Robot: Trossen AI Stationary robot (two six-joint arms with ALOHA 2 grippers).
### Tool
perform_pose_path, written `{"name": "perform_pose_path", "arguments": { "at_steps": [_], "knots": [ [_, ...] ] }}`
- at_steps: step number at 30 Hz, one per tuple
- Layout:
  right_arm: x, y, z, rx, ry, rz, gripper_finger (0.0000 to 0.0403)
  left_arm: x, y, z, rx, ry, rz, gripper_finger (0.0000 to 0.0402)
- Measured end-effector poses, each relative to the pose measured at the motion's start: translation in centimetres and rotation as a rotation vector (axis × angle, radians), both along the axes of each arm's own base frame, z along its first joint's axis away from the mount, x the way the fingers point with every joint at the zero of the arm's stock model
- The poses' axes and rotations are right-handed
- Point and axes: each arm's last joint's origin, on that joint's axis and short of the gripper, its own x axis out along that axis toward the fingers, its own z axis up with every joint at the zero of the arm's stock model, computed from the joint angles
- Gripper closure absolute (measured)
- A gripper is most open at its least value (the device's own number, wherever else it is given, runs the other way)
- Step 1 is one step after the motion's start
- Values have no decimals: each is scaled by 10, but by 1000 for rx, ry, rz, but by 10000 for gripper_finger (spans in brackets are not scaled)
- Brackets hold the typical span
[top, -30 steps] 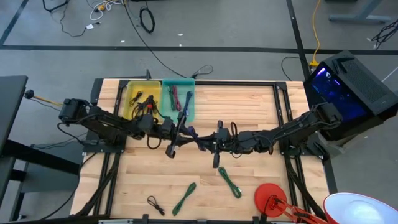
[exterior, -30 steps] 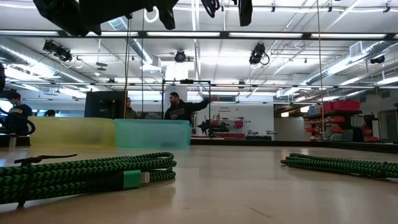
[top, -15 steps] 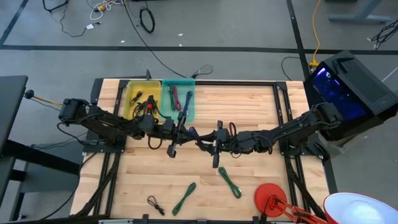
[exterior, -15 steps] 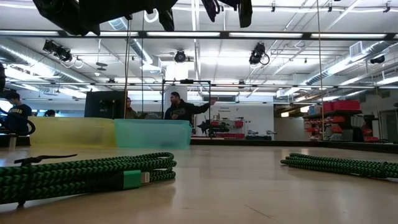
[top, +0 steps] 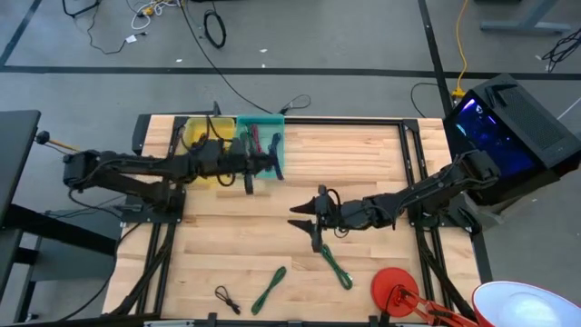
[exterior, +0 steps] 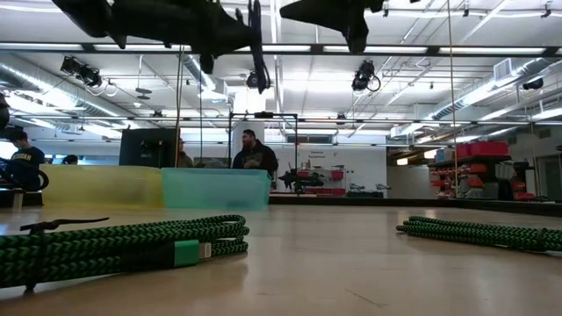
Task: Pick & Place USB Port
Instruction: Put the purple charger cable into the green bin, then put the green charger cable into the green bin
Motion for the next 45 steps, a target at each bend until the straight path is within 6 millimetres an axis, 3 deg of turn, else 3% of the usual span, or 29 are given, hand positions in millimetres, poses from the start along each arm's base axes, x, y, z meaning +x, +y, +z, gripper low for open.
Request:
{"name": "perform_pose_path", "arguments": {
  "at_steps": [5, 10, 17, 21, 25, 33, 40, 45],
  "knots": [
    [-4, 13, 0, 41, -5, 42, 245, -10, 27, -3, -11, 55, 143, 385],
    [-8, 22, 1, 43, -7, 62, 258, -24, 67, -15, -80, 139, 333, 385],
    [-6, 18, 2, -27, -16, 60, 271, -48, 122, -54, -414, 258, 564, 385],
    [-5, 15, 4, -45, -37, 57, 276, -48, 141, -73, -574, 272, 527, 366],
    [-4, 13, 4, -69, -36, 53, 278, -37, 150, -89, -623, 357, 441, 356],
    [-4, 13, 3, -71, -26, 63, 277, -17, 151, -80, -600, 376, 371, 322],
    [-4, 13, 2, -66, -23, 79, 277, -16, 149, -81, -620, 408, 364, 250],
    [-4, 13, 1, -69, -14, 80, 277, -21, 152, -76, -645, 379, 365, 222]
  ]
}}
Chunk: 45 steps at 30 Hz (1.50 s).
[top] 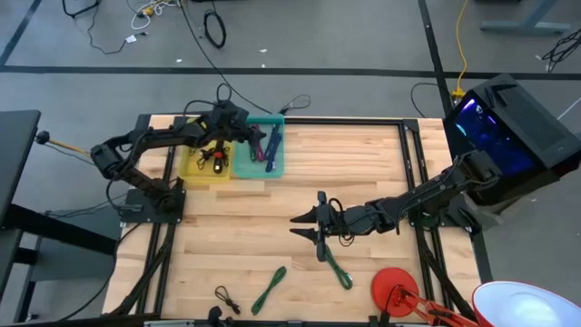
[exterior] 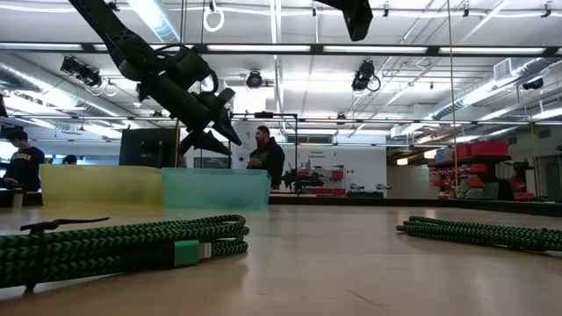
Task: Pick & Place USB Port
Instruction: Put the green charger cable into the green bin
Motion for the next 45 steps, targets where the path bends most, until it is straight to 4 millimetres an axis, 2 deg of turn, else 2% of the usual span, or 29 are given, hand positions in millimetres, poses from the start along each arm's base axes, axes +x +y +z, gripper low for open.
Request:
{"name": "perform_pose_path", "arguments": {
  "at_steps": [4, 8, 12, 19, 27, 31, 34, 37, 40, 45],
  "knots": [
    [0, 0, -2, 10, 24, -4, 277, -4, -3, 10, -44, -82, -102, 220],
    [-3, -1, -11, 63, 115, -24, 277, -5, -21, 30, -55, -196, -385, 224],
    [-7, -3, -23, 141, 240, -69, 280, -6, -63, 52, 30, -247, -603, 224],
    [-22, 10, -39, 300, 427, -83, 299, -14, -147, 71, 178, -288, -730, 225],
    [-40, 38, -48, 437, 552, -60, 328, -21, -221, 61, 212, -241, -781, 225],
    [-42, 55, -56, 499, 578, -17, 342, -22, -254, 54, 244, -196, -788, 225],
    [-35, 69, -64, 511, 622, 17, 352, -25, -275, 49, 276, -170, -780, 225],
    [-29, 75, -68, 435, 734, 18, 361, -29, -291, 44, 324, -139, -762, 225],
    [-29, 74, -69, 354, 832, -77, 370, -31, -302, 39, 346, -121, -729, 225],
    [-27, 76, -70, 341, 909, -131, 385, -31, -316, 32, 360, -118, -725, 225]
  ]
}}
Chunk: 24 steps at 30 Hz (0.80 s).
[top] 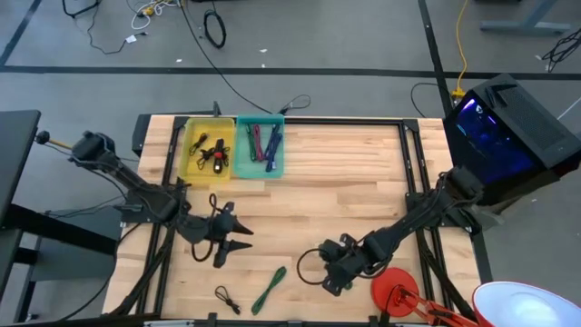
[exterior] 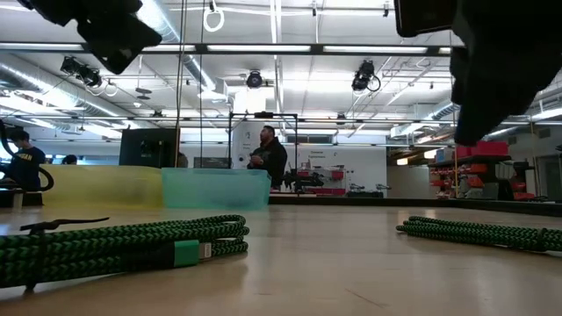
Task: Pick & Place USB Port
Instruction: Put the green charger cable into the green bin
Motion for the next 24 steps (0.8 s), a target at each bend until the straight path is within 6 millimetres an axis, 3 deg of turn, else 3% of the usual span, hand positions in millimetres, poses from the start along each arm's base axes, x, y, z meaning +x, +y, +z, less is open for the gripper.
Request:
{"name": "perform_pose_path", "arguments": {
  "at_steps": [11, 24],
  "knots": [
    [-5, -1, -8, 34, 96, 35, 387, 5, -7, -2, -21, -25, -7, 225],
    [-6, -4, -9, 33, 121, 10, 309, 4, -9, -2, -27, -29, -16, 225]
  ]
}}
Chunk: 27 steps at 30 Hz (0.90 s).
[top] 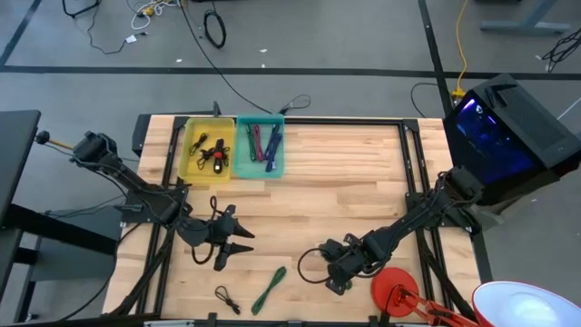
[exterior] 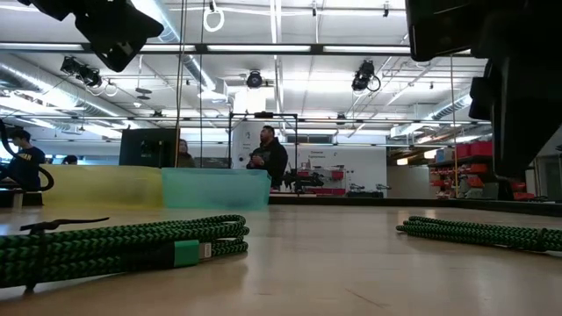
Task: Pick & Place USB Port
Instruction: Put the green charger cable into the green bin
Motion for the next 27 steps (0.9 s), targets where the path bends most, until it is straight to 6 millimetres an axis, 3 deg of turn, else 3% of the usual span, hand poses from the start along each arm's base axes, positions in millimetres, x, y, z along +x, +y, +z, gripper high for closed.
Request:
{"name": "perform_pose_path", "arguments": {
  "at_steps": [8, 15, 27],
  "knots": [
    [-10, -7, -23, 11, 29, -61, 279, 0, 0, 0, 0, 0, 0, 225],
    [-9, -7, -26, -1, 16, -81, 278, 0, 0, 0, 0, 0, 0, 225],
    [-3, -2, -53, -24, 51, -59, 284, 0, 0, 0, 0, 1, 0, 225]
  ]
}}
